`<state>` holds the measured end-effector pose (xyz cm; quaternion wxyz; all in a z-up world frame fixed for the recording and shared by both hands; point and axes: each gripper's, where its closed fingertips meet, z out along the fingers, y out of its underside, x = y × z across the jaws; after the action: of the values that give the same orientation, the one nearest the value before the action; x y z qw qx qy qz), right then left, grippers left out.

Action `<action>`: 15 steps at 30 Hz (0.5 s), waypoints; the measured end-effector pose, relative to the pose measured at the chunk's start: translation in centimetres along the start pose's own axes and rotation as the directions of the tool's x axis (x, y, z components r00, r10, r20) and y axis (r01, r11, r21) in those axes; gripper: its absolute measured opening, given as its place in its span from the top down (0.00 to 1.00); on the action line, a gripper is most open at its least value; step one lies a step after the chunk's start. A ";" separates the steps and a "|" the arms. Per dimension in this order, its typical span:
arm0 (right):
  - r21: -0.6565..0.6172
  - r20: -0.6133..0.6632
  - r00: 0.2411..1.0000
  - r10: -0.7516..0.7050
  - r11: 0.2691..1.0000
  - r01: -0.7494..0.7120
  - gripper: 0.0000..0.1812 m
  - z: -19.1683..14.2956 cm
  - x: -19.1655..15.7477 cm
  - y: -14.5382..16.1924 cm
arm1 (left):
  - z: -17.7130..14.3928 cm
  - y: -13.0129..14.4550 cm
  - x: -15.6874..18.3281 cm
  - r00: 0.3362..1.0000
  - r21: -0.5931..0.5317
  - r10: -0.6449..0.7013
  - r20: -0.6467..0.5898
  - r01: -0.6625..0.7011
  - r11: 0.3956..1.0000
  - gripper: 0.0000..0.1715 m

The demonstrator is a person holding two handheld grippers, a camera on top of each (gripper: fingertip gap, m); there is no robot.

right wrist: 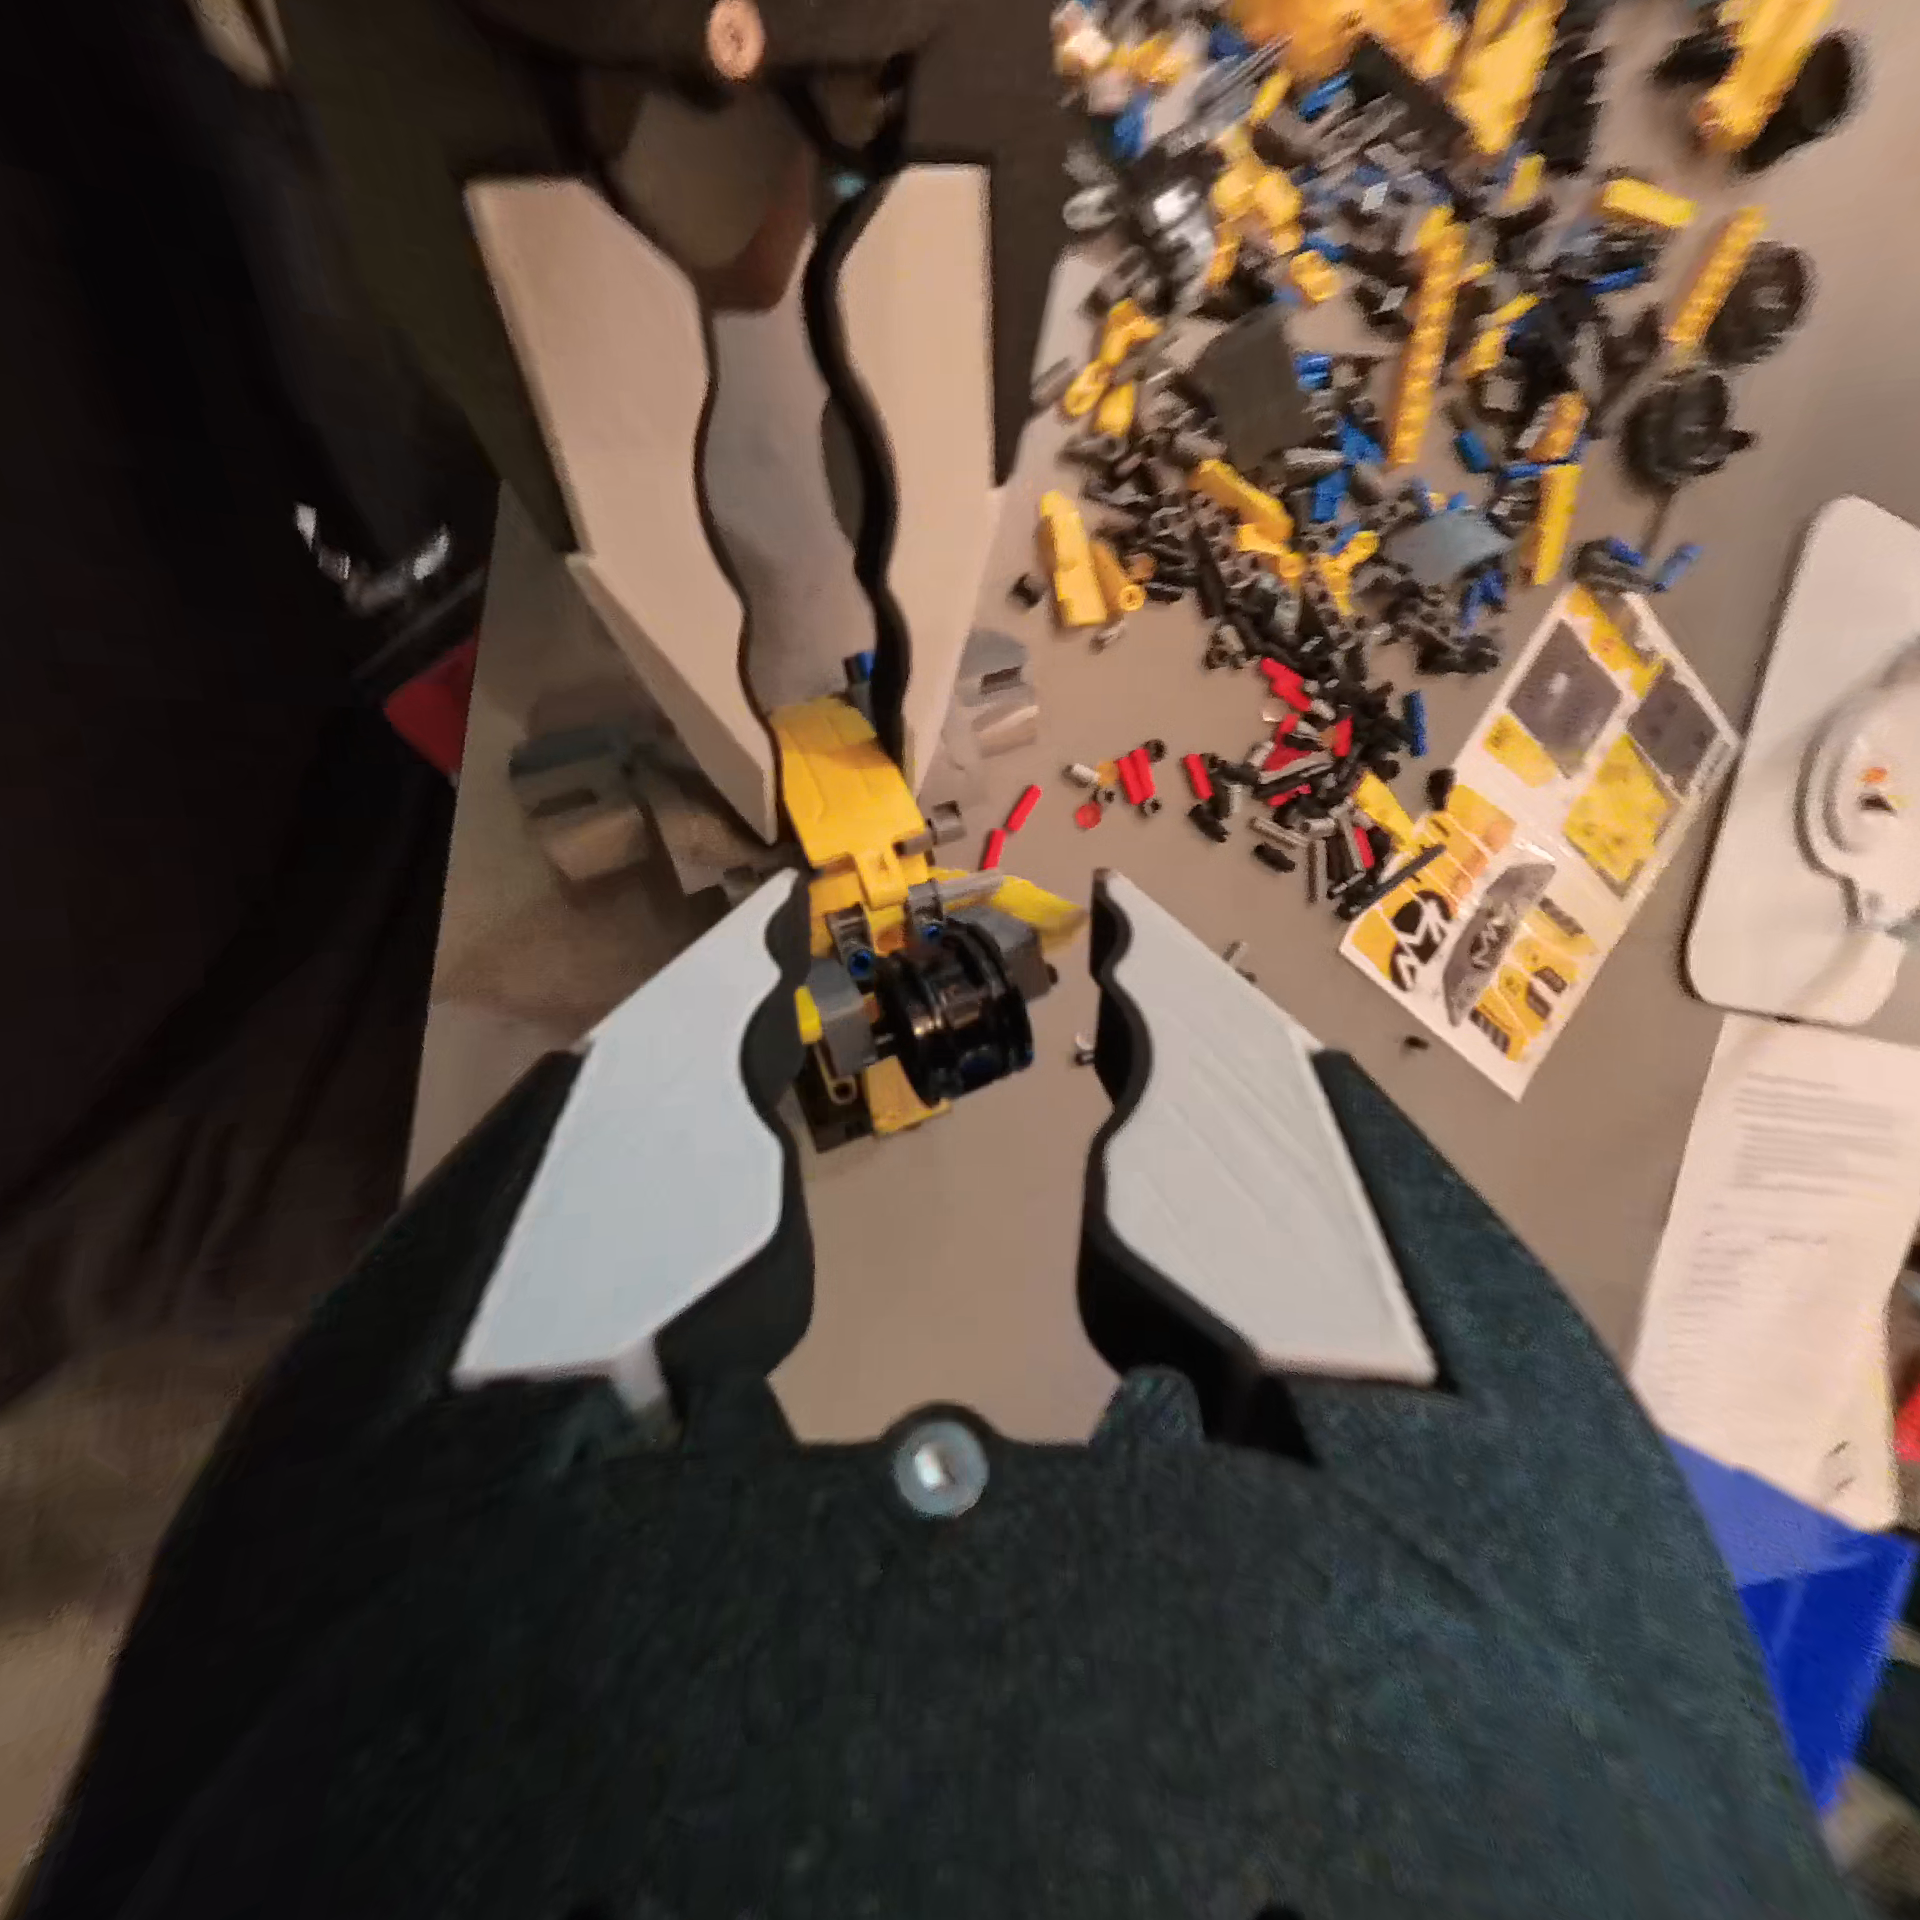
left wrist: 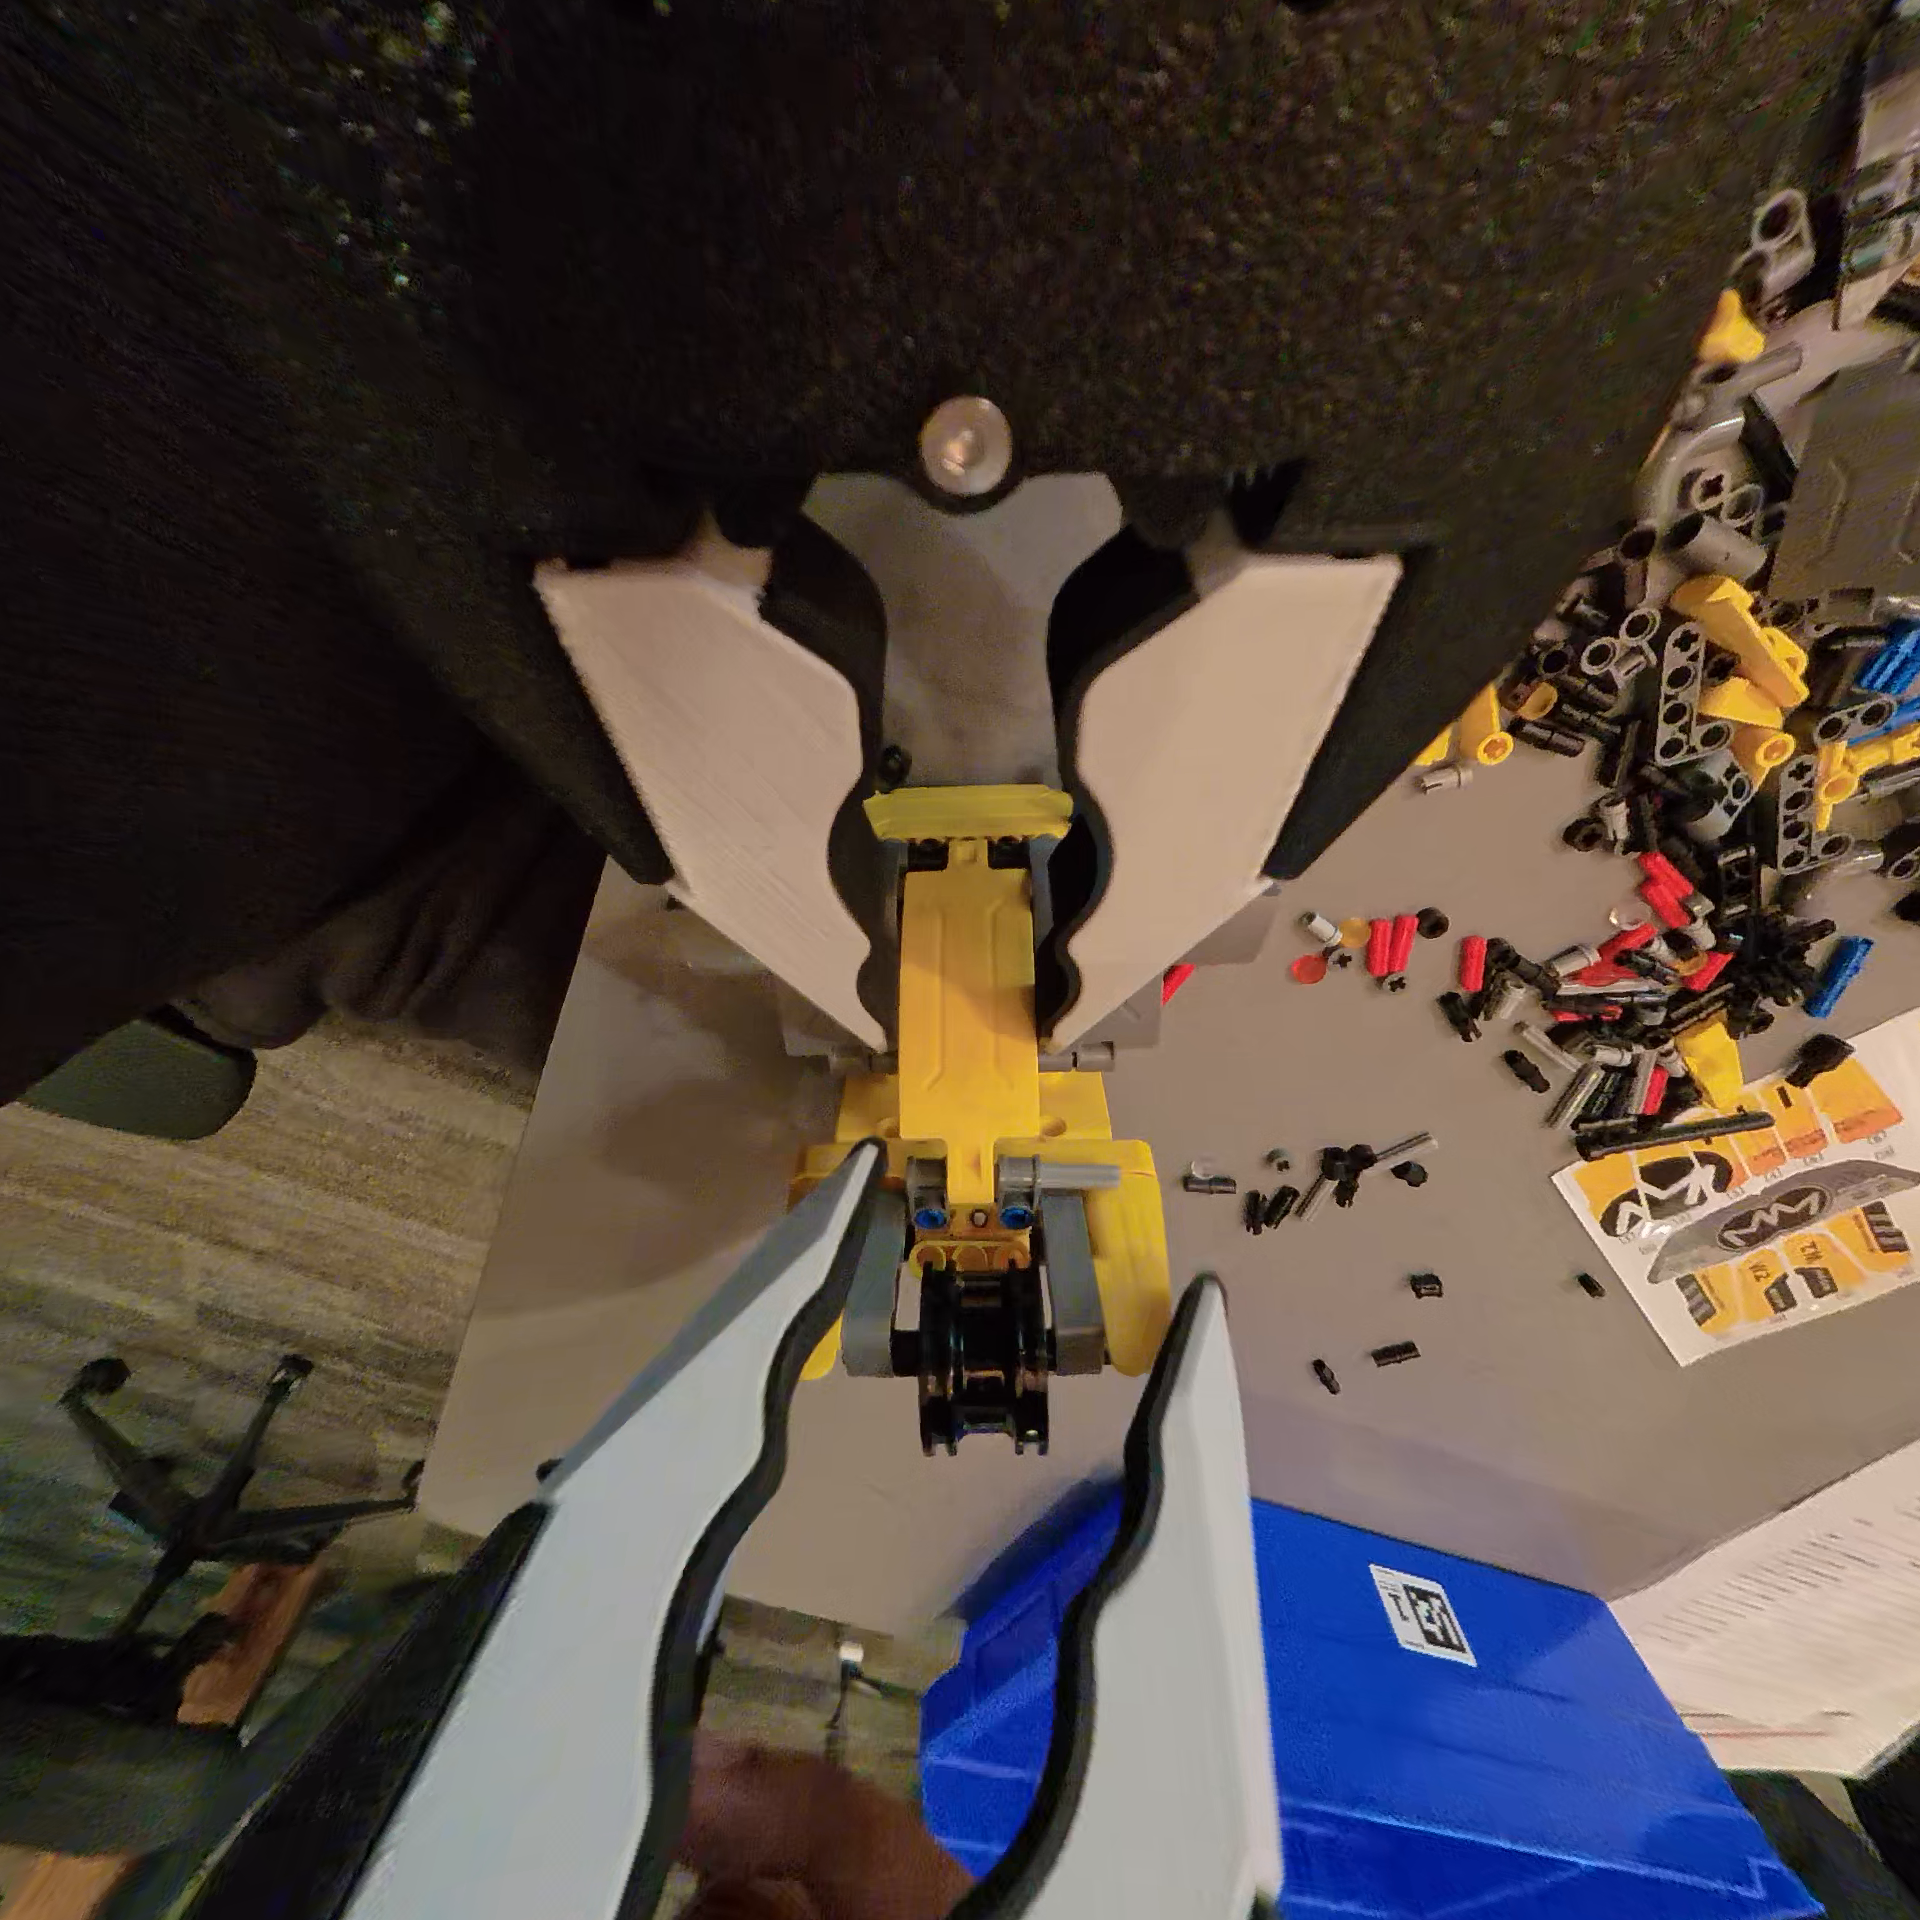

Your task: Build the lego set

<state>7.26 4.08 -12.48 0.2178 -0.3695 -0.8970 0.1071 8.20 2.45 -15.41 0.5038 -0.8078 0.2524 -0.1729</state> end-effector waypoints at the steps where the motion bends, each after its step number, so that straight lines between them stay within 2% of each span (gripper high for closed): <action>1: 0.049 -0.040 0.998 0.058 0.997 -0.056 0.70 -0.4 0.3 -0.1 | 0.0 0.0 0.0 1.000 0.007 -0.010 -0.008 0.010 1.000 0.86; 4: 0.233 -0.155 0.942 0.296 0.938 -0.257 0.70 -1.8 1.2 -0.2 | 0.0 0.0 0.0 1.000 0.015 -0.012 -0.012 0.012 1.000 0.86; 7: 0.492 -0.160 0.813 0.560 0.759 -0.426 0.70 -3.0 0.5 -0.3 | 0.1 0.0 0.1 0.999 0.022 0.035 0.016 -0.035 0.999 0.86; 10: 0.667 -0.216 0.653 0.726 0.598 -0.445 0.68 -3.0 -0.7 1.4 | 0.2 -0.2 0.4 1.000 0.049 0.023 -0.003 -0.023 0.999 0.85; 12: 0.731 -0.170 0.578 0.798 0.496 -0.469 0.66 -1.9 -2.3 2.0 | 0.2 -0.3 0.8 0.998 0.066 -0.020 -0.060 0.024 0.998 0.85; 13: 0.741 -0.155 0.558 0.816 0.469 -0.480 0.65 -1.1 -2.9 2.2 | 0.2 -0.4 1.0 0.995 0.079 -0.035 -0.089 0.042 0.996 0.85; 15: 0.734 -0.231 0.528 0.817 0.503 -0.456 0.63 0.2 -3.3 3.1 | 0.1 -1.1 0.7 0.993 0.120 -0.054 -0.101 0.066 0.991 0.83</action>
<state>11.12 3.93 -14.81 0.5112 -0.6147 -0.4922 0.3443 9.12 2.49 -14.48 0.5343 -0.7731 0.2409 -0.2425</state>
